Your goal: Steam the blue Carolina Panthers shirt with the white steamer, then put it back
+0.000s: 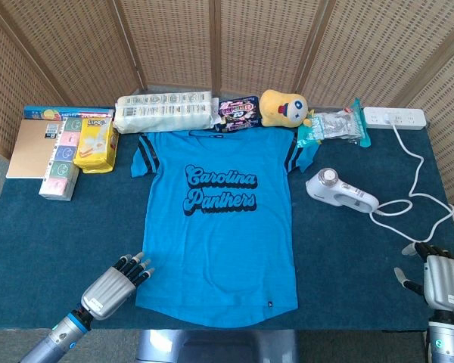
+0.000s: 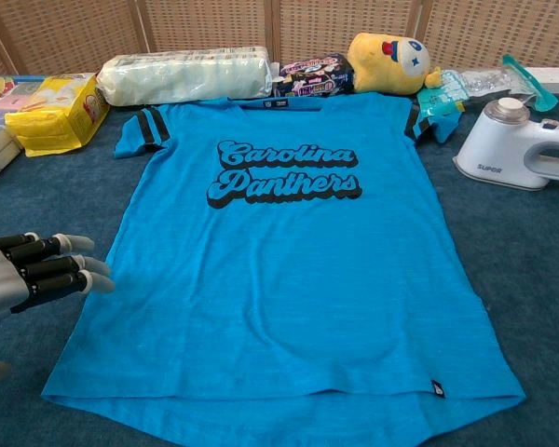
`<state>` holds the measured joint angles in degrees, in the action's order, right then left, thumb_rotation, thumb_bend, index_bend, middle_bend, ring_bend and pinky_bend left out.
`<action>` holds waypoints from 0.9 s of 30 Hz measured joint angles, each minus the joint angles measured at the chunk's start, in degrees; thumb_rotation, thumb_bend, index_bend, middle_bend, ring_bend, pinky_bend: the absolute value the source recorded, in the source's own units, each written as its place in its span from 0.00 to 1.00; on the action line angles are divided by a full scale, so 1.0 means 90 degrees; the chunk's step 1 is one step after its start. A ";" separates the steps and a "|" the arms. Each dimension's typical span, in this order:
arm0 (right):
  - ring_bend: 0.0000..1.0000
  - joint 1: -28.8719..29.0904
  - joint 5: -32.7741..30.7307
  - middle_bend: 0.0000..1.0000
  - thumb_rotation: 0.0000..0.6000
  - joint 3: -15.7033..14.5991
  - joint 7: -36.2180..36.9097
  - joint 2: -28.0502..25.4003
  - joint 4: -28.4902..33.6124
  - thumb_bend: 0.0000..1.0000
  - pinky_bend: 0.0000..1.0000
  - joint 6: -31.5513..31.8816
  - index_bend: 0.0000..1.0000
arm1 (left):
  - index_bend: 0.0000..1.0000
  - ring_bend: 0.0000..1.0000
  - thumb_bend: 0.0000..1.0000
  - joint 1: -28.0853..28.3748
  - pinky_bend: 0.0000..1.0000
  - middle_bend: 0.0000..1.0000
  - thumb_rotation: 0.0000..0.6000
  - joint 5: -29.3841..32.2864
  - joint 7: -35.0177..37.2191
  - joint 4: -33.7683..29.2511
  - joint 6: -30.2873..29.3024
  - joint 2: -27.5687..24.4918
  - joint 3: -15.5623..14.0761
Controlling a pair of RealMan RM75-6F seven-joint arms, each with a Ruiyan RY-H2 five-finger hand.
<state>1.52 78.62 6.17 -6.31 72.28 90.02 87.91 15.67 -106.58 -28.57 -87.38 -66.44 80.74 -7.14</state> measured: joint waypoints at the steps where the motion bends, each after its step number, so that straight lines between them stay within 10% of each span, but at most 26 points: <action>1: 0.44 -0.0010 0.0001 0.46 1.00 0.0002 0.0015 -0.0006 -0.0002 0.26 0.43 0.0013 0.46 | 0.15 0.08 0.09 0.0004 0.21 0.17 1.00 -0.0009 0.0000 0.0041 -0.0004 0.0041 -0.0011; 27: 0.44 -0.0226 -0.0059 0.46 1.00 0.0054 0.0252 -0.0122 -0.0071 0.26 0.43 0.0182 0.46 | 0.15 0.08 0.13 0.0294 0.22 0.17 1.00 0.0038 0.0104 0.0464 0.0061 0.0822 -0.0010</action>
<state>-0.52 78.09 6.65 -4.04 71.19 89.38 89.55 18.32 -106.24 -27.64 -83.20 -65.89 88.15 -7.23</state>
